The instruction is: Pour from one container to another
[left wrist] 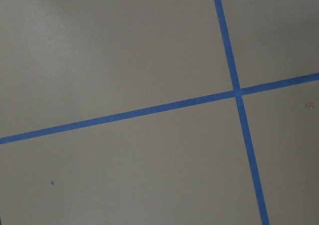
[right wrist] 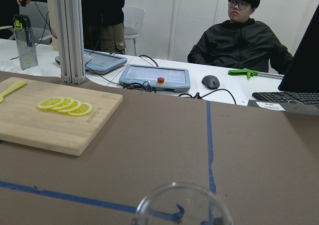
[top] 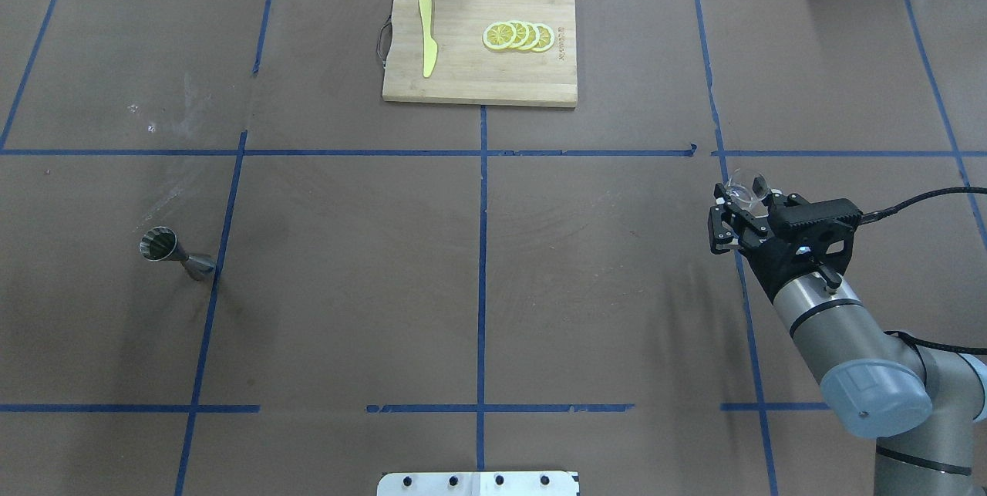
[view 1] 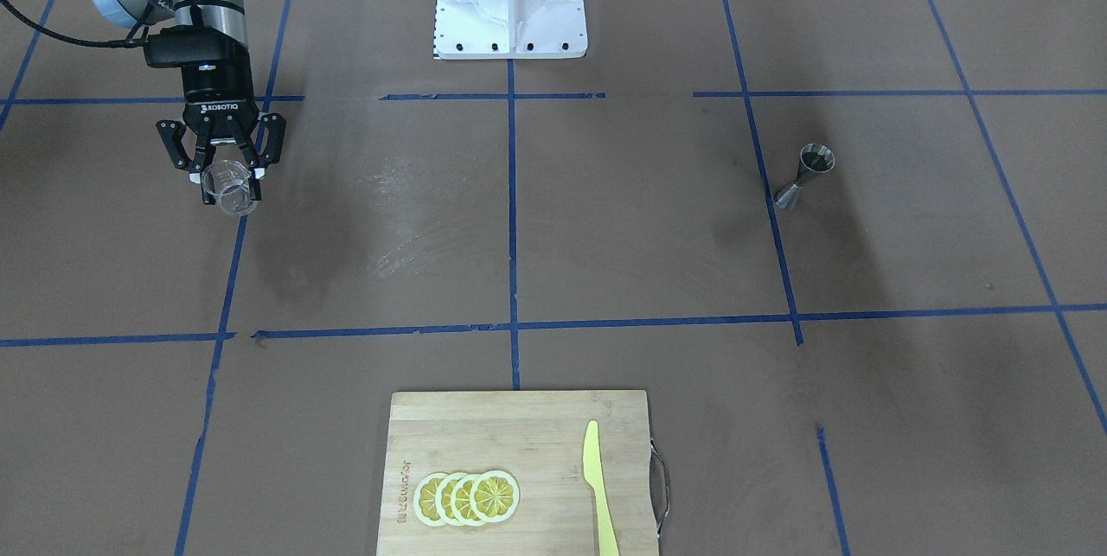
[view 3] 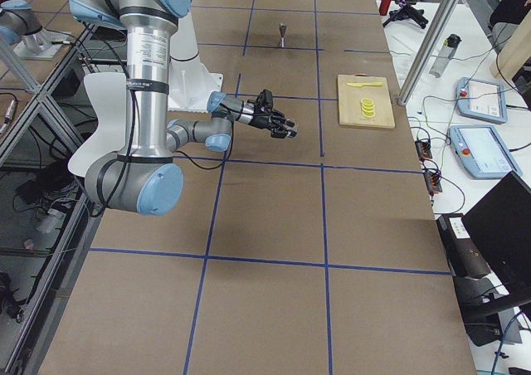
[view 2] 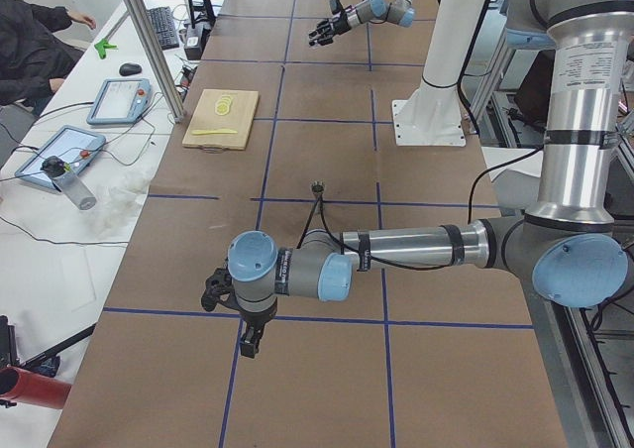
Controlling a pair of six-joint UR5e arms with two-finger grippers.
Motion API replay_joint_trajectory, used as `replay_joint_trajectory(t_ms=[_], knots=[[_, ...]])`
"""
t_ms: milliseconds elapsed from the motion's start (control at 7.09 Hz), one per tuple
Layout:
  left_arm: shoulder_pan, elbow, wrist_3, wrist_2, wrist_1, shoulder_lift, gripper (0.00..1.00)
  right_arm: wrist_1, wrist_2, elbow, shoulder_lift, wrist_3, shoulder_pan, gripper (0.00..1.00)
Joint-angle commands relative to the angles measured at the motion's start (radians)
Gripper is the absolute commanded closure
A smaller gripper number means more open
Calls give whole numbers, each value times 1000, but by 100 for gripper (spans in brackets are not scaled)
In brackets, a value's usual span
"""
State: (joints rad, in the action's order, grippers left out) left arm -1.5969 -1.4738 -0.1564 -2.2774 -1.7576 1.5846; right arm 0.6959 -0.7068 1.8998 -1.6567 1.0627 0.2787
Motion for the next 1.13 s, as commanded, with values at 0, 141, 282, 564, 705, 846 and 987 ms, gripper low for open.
replay_joint_trajectory(t_ms=[0,141,282,564,705,846,987], knots=[[0,-2,0,-2,-2,5,0,-18,30,-50,-2,72,-6,100],[0,-2,0,-2,-2,6,0,-19,76,-91,-2,129,-19,100],[0,-2,0,-2,-2,8,0,-18,125,-103,-2,169,-45,100],[0,-2,-2,-2,-2,8,0,-19,229,-165,-3,253,-119,100],[0,0,-2,-2,-2,8,0,-19,283,-188,-3,273,-154,100],[0,0,-2,-1,-2,8,0,-32,294,-233,-3,310,-165,100],[0,0,-2,-1,-2,8,0,-56,294,-260,-3,310,-170,100]])
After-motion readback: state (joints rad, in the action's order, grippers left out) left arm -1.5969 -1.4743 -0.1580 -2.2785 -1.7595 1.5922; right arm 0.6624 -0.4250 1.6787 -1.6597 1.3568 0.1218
